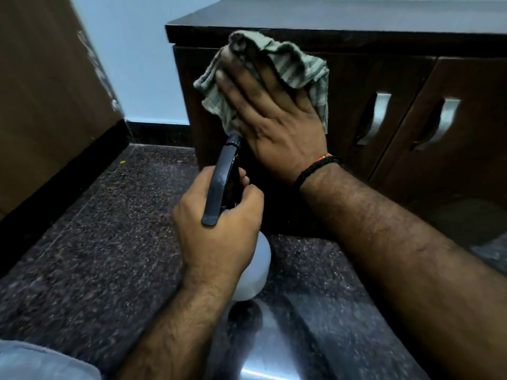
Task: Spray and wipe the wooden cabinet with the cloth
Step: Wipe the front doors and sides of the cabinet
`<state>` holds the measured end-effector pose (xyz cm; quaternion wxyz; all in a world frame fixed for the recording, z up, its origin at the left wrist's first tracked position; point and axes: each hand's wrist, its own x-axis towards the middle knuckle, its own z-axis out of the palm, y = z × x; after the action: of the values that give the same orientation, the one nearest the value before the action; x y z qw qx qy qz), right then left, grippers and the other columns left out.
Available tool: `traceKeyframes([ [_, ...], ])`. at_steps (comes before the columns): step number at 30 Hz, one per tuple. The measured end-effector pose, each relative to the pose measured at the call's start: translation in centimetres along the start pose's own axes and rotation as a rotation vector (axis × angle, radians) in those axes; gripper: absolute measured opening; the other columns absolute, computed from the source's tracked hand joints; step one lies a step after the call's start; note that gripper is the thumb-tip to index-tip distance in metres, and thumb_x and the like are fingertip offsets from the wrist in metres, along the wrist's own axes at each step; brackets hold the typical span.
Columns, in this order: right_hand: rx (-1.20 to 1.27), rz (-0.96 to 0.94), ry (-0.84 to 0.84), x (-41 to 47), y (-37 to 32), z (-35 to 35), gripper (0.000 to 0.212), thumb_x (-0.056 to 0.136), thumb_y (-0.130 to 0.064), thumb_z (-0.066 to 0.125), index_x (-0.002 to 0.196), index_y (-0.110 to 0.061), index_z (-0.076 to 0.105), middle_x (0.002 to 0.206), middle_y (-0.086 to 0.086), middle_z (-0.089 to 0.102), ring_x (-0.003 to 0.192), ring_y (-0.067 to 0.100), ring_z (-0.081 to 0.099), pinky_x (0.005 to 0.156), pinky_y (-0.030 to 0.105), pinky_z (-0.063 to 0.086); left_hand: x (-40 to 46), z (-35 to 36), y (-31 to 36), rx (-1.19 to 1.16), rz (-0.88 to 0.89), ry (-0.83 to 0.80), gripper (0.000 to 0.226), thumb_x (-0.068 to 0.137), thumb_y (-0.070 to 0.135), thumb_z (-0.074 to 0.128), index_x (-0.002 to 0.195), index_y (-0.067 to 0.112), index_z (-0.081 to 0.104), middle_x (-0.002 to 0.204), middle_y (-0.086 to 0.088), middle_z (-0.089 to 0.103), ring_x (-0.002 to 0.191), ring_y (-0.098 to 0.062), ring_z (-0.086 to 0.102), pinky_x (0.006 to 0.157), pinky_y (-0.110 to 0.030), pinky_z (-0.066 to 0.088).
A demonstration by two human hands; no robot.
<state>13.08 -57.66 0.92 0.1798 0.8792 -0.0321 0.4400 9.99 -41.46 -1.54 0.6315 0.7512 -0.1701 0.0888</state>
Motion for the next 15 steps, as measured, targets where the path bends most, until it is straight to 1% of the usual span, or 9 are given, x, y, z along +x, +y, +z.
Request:
traceKeyframes([
  [2,-0.034,0.074,-0.023,-1.2,1.6,-0.8,0.051,0.108,-0.039,0.031,0.158,-0.033,0.027,0.165,-0.01,0.025,0.153,0.016,0.024,0.116,0.041,0.028,-1.1,1.2,0.7,-0.007,0.005,-0.029,0.013,0.074,0.03,0.068,0.084,0.023,0.071,0.067,-0.005,0.072,0.063,-0.033,0.072,0.066,-0.05,0.06],
  [5,-0.131,0.194,-0.063,-3.6,4.3,-2.3,0.051,0.109,-0.044,0.026,0.159,-0.036,0.021,0.167,-0.009,0.02,0.155,0.019,0.017,0.12,0.045,0.017,-2.8,3.4,1.9,-0.034,0.024,-0.095,0.012,0.075,0.03,0.067,0.085,0.023,0.071,0.066,-0.003,0.071,0.062,-0.029,0.072,0.064,-0.049,0.06],
  [6,-0.161,0.227,-0.062,-4.3,5.2,-2.8,0.051,0.109,-0.044,0.026,0.159,-0.036,0.021,0.167,-0.008,0.02,0.155,0.021,0.017,0.12,0.046,0.016,-3.3,4.1,2.3,-0.04,0.033,-0.115,0.012,0.076,0.03,0.067,0.085,0.022,0.071,0.066,-0.004,0.071,0.061,-0.03,0.072,0.064,-0.049,0.06],
  [9,-0.214,0.263,0.029,-5.5,7.0,-4.0,0.048,0.109,-0.041,0.032,0.157,-0.032,0.032,0.164,-0.001,0.03,0.152,0.027,0.026,0.119,0.047,0.024,-4.5,5.7,3.0,-0.058,0.055,-0.16,0.011,0.076,0.028,0.067,0.085,0.022,0.07,0.065,-0.004,0.07,0.06,-0.031,0.071,0.061,-0.051,0.059],
  [12,-0.12,0.292,0.143,-6.5,7.4,-3.7,0.045,0.106,-0.026,0.047,0.151,-0.02,0.046,0.158,0.01,0.04,0.148,0.036,0.033,0.119,0.048,0.027,-5.3,6.8,3.5,-0.073,0.048,-0.186,0.01,0.076,0.028,0.067,0.084,0.022,0.069,0.066,-0.004,0.07,0.06,-0.031,0.071,0.061,-0.052,0.059],
  [13,-0.081,0.28,0.18,-7.1,7.1,-3.3,0.043,0.106,-0.023,0.048,0.149,-0.016,0.049,0.155,0.013,0.043,0.147,0.038,0.034,0.119,0.05,0.029,-5.5,7.1,3.7,-0.074,0.049,-0.193,0.01,0.076,0.027,0.067,0.083,0.021,0.069,0.066,-0.004,0.07,0.06,-0.031,0.071,0.062,-0.051,0.059],
  [14,-0.051,0.26,0.204,-7.9,6.8,-2.9,0.041,0.107,-0.023,0.044,0.146,-0.012,0.051,0.153,0.013,0.045,0.146,0.039,0.035,0.118,0.051,0.031,-5.6,7.4,3.7,-0.076,0.049,-0.199,0.01,0.076,0.027,0.066,0.083,0.02,0.069,0.065,-0.004,0.07,0.059,-0.031,0.071,0.062,-0.051,0.059],
  [15,-0.029,0.242,0.208,-9.0,6.6,-2.4,0.043,0.11,-0.027,0.035,0.145,-0.009,0.052,0.152,0.013,0.047,0.146,0.038,0.033,0.118,0.052,0.031,-5.7,7.6,3.7,-0.073,0.048,-0.205,0.01,0.076,0.027,0.066,0.082,0.02,0.069,0.064,-0.004,0.069,0.059,-0.031,0.07,0.061,-0.051,0.059],
])
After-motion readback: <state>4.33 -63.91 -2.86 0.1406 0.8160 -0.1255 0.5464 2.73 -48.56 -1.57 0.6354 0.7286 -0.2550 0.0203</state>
